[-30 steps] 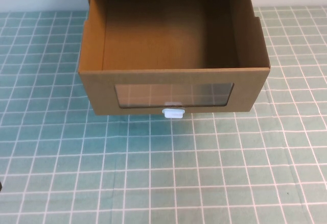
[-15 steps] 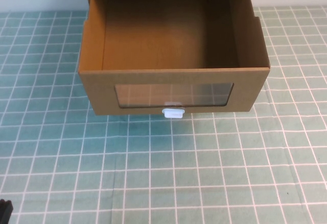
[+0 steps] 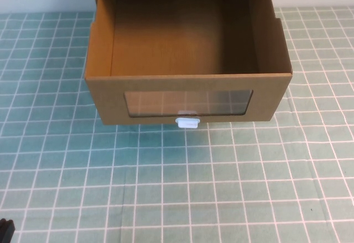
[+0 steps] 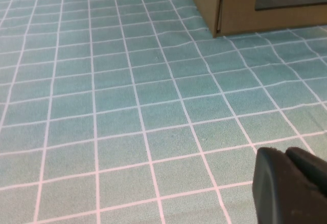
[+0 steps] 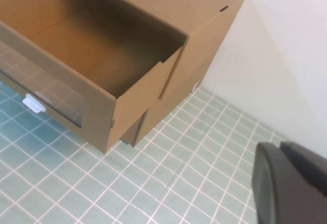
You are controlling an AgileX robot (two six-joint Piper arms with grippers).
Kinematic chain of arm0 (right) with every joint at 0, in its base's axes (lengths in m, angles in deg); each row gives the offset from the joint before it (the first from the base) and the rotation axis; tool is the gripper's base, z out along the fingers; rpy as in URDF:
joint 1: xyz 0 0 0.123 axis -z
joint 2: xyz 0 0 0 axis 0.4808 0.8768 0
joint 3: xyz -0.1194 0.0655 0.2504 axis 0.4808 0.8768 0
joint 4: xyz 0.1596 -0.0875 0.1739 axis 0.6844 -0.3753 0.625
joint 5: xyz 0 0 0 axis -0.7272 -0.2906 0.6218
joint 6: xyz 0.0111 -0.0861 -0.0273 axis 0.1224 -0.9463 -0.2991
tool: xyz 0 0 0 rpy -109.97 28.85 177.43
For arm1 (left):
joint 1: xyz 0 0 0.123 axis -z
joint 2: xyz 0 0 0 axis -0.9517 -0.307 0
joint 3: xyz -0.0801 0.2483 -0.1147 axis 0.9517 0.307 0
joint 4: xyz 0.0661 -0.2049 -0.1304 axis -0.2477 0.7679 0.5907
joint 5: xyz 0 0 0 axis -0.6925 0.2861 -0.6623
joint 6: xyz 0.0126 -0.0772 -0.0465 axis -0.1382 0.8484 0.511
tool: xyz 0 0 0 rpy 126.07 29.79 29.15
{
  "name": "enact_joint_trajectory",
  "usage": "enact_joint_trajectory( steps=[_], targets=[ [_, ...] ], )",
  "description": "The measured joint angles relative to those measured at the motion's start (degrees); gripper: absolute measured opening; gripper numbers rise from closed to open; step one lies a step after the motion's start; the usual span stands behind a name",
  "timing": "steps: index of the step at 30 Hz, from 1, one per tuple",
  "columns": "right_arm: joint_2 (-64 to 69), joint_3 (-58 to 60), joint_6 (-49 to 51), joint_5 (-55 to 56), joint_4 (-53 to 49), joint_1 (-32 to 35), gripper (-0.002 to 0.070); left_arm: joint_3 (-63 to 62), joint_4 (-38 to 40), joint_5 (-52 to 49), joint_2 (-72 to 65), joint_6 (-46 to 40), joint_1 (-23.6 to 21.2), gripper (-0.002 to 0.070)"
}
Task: Open the shoe box
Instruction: 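Pull the top drawer of the cardboard box fully open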
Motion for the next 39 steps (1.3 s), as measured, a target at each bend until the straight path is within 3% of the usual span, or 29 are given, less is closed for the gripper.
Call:
enact_joint_trajectory(
  steps=[12, 17, 20, 26, 33, 39],
  targets=[
    [0.0, 0.0, 0.0, 0.0, 0.0, 0.2, -0.0013, 0.0, 0.0, 0.0, 0.0, 0.0, 0.0, -0.0005],
    [-2.3, 0.0, 0.0, 0.9, -0.1, 4.7, -0.0013, 0.0, -0.2, 0.0, 0.0, 0.0, 0.0, -0.0005],
    [-4.4, 0.0, 2.7, 4.1, 2.2, 10.6, -0.0014, 0.0, -0.2, -0.1, 0.0, 0.0, 0.0, -0.0005],
    [-8.7, 5.0, 6.7, 18.2, 16.5, 29.2, -0.0013, 0.0, -0.3, -0.1, 0.0, 0.0, 0.0, -0.0005],
    [-15.3, 26.9, 7.1, 45.5, 25.7, 51.5, -0.0013, 0.0, -0.3, -0.1, 0.0, 0.0, 0.0, -0.0005],
    [-20.8, 44.9, 7.2, 61.3, 26.6, 60.1, -0.0013, 0.0, -0.3, -0.1, 0.0, 0.0, 0.0, -0.0005]
  ],
)
